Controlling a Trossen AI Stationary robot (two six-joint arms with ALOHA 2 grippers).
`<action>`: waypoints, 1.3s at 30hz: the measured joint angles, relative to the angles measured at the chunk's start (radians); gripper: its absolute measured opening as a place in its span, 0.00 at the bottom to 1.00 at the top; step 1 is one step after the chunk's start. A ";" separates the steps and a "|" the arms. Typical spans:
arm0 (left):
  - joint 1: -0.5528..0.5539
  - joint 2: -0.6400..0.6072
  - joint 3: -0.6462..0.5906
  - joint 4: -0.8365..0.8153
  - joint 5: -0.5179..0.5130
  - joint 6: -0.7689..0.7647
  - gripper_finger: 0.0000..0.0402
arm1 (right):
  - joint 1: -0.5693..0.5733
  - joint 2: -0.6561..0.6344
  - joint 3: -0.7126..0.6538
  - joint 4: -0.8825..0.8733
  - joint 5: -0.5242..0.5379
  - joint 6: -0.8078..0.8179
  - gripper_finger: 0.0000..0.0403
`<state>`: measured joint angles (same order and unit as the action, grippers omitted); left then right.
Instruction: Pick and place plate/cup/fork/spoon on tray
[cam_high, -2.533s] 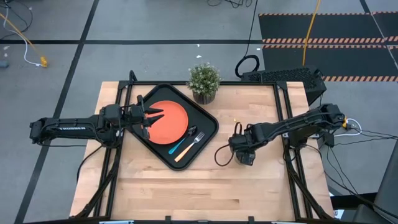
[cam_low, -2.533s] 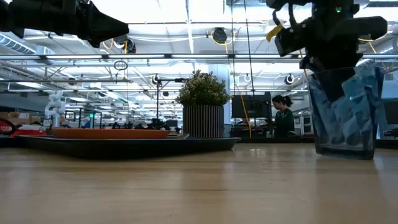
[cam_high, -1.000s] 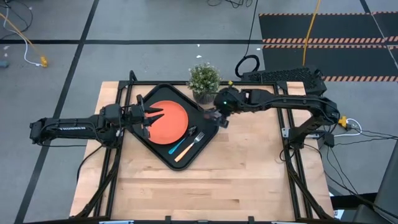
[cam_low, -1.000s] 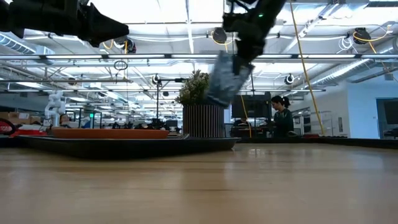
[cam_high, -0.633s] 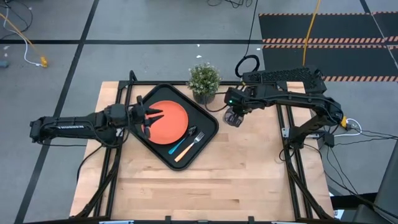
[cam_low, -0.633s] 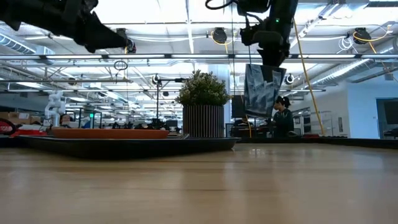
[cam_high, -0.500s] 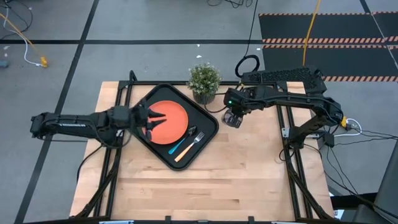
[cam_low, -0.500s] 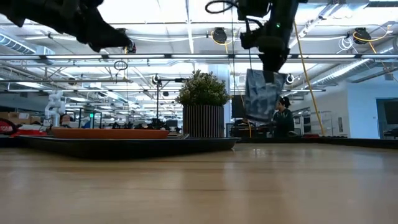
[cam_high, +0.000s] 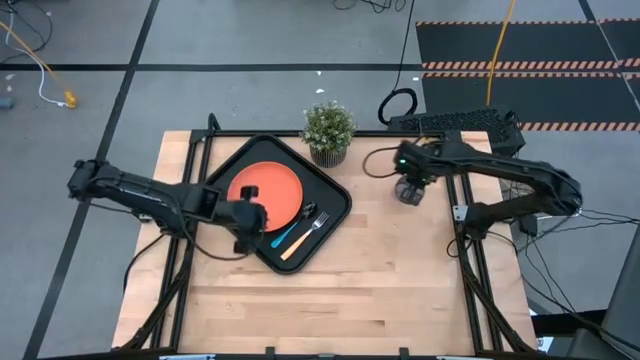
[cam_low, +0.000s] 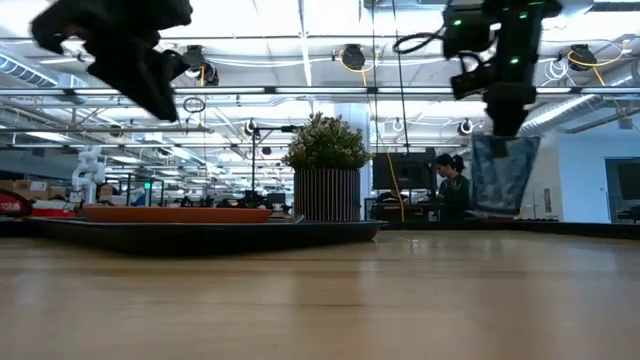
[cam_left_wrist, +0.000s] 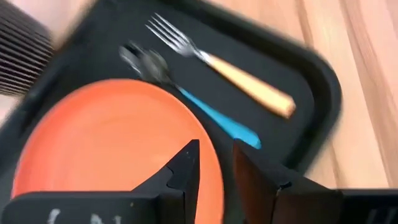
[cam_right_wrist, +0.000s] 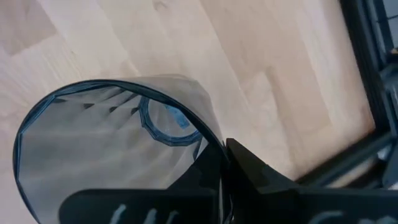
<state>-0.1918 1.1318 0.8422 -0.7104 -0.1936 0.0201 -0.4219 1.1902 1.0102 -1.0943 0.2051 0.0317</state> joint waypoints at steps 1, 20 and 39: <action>-0.017 0.019 0.012 -0.032 0.001 0.015 0.24 | -0.008 -0.035 -0.019 0.002 -0.006 0.008 0.00; -0.274 0.261 0.022 -0.327 0.028 0.005 0.38 | -0.026 -0.225 -0.112 -0.010 -0.079 0.047 0.00; -0.277 0.339 -0.098 -0.134 -0.086 -0.002 0.52 | -0.043 -0.181 -0.112 0.001 -0.080 0.031 0.00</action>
<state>-0.4692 1.4707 0.7444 -0.8440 -0.2797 0.0180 -0.4652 1.0092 0.8982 -1.0937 0.1253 0.0631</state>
